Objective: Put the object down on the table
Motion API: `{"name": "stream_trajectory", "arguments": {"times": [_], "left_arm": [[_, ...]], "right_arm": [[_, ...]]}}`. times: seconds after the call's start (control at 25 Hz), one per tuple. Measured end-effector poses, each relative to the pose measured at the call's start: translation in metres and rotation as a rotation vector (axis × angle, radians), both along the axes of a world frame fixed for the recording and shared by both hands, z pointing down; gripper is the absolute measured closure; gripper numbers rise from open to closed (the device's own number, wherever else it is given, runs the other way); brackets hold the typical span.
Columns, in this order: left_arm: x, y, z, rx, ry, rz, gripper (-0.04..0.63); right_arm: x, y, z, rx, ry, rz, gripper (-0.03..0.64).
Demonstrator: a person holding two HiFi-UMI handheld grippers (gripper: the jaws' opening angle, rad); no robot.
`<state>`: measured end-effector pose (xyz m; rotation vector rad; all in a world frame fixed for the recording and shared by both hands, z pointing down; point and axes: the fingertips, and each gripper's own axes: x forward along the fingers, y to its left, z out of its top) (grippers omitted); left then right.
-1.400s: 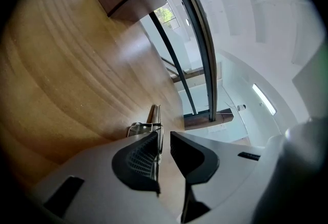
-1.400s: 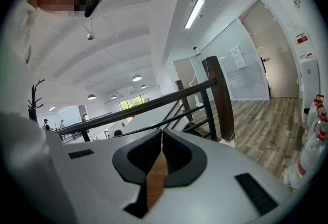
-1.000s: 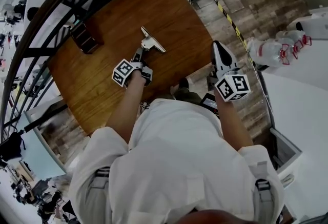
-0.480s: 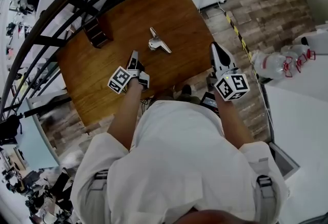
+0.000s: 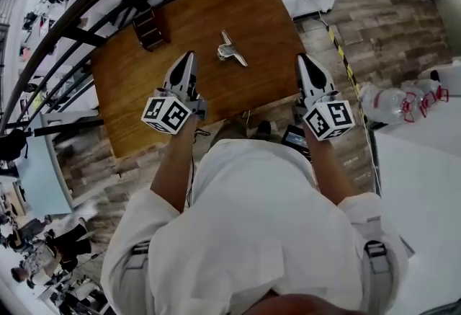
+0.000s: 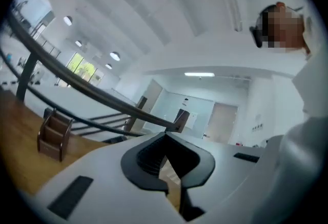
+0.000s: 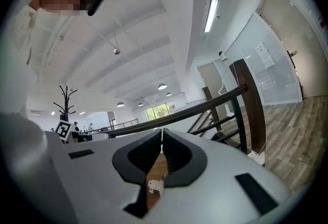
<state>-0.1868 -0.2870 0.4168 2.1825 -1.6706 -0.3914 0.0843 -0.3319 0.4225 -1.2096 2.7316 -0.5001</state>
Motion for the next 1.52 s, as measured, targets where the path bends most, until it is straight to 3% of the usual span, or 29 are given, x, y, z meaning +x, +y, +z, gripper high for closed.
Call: {"name": "stream_trajectory", "arguments": {"times": [0.24,0.4,0.8,1.24,1.52], "left_arm": [[0.038,0.035,-0.046,0.076,-0.313,-0.014,0.581],[0.048,0.056,-0.053,0.079,-0.426,-0.059,0.581],[0.033,0.097,-0.036,0.020,-0.438,-0.130,0.580],[0.021,0.114,-0.047,0.034,-0.425,-0.096,0.580],[-0.010,0.172,-0.053,0.023,-0.386,-0.092,0.580]], "right_arm": [[-0.001,0.018,-0.016,0.075,0.041,-0.049,0.591],[-0.002,0.033,-0.017,0.092,0.065,-0.081,0.591],[-0.030,0.058,-0.013,0.098,0.044,-0.165,0.591],[-0.053,0.083,-0.018,0.081,0.047,-0.178,0.591],[-0.089,0.134,-0.039,0.101,0.059,-0.187,0.591]]}}
